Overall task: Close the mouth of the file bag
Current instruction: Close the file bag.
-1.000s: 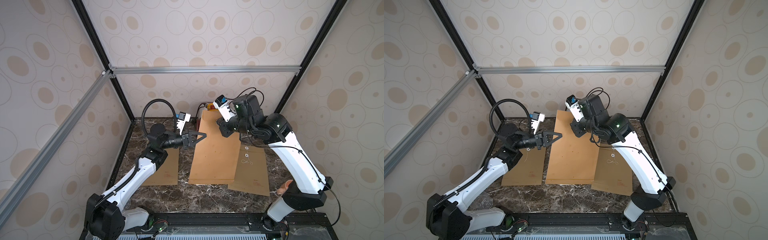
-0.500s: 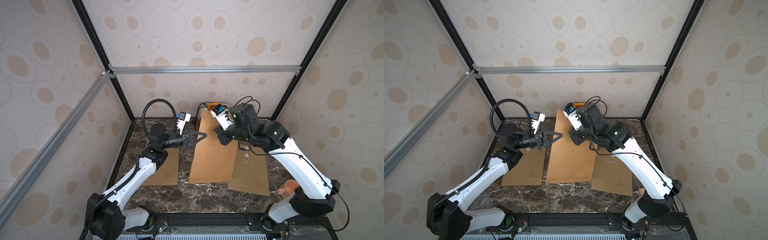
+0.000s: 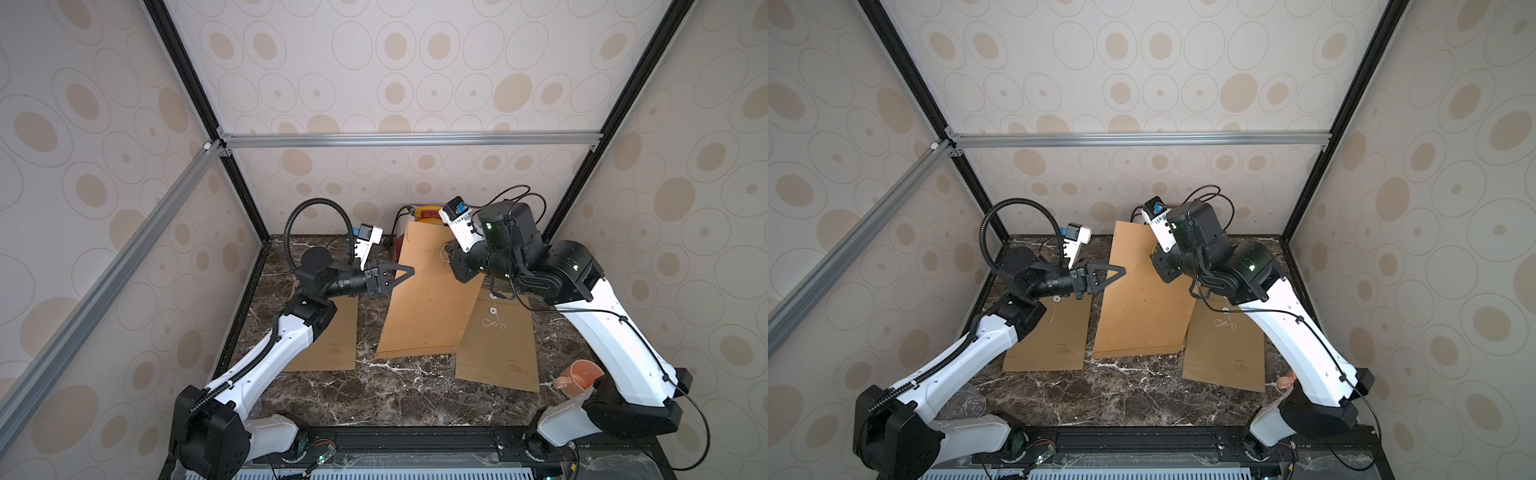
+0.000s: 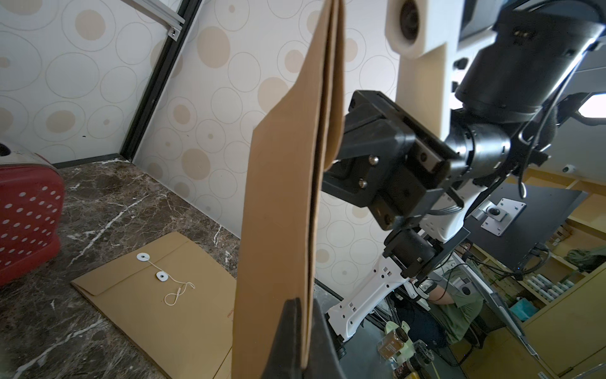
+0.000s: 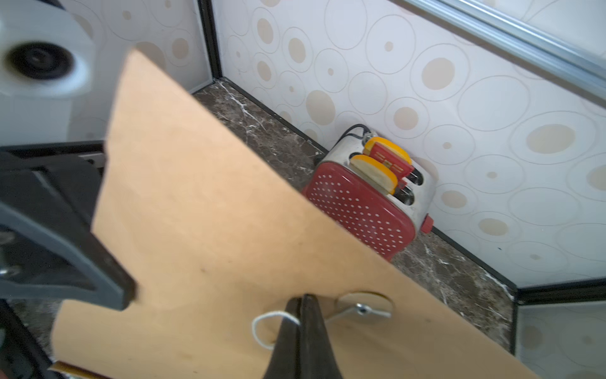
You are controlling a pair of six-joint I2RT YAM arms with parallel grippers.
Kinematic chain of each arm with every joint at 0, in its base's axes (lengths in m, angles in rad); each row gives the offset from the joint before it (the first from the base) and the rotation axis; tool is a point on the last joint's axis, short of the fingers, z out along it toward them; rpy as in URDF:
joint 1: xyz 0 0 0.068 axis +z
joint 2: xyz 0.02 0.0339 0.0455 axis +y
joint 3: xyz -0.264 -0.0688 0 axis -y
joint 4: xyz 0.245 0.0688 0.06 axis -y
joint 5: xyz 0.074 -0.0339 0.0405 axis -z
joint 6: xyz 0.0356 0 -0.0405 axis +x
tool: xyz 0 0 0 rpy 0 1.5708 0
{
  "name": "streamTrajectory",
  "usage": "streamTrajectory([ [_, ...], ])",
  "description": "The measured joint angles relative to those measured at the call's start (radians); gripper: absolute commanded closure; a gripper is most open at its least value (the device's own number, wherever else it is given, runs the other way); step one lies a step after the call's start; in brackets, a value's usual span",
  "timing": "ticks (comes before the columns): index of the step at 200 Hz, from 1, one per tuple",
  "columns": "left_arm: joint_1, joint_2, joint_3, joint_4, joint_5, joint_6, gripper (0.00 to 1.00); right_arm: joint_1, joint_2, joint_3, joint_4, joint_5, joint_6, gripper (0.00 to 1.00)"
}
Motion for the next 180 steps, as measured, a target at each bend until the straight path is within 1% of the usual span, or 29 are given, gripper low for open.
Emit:
streamTrajectory([
  [16, -0.008, 0.005, 0.0, 0.038, 0.011, -0.026, 1.0, -0.015, -0.006, -0.007, 0.004, 0.027, -0.031, 1.0],
  [43, -0.021, 0.01, 0.0, 0.087, 0.03, -0.061, 1.0, -0.045, -0.014, -0.013, 0.013, 0.032, -0.069, 1.0],
  [117, -0.037, 0.032, 0.0, 0.183, 0.06, -0.138, 1.0, -0.07, -0.023, -0.023, 0.047, -0.022, -0.089, 1.0],
  [156, -0.039, 0.049, 0.0, 0.198, 0.064, -0.153, 1.0, -0.103, 0.023, 0.07, -0.003, -0.034, -0.089, 1.0],
  [180, -0.05, 0.054, 0.0, 0.2, 0.068, -0.154, 1.0, -0.103, 0.036, 0.09, -0.015, -0.05, -0.094, 1.0],
])
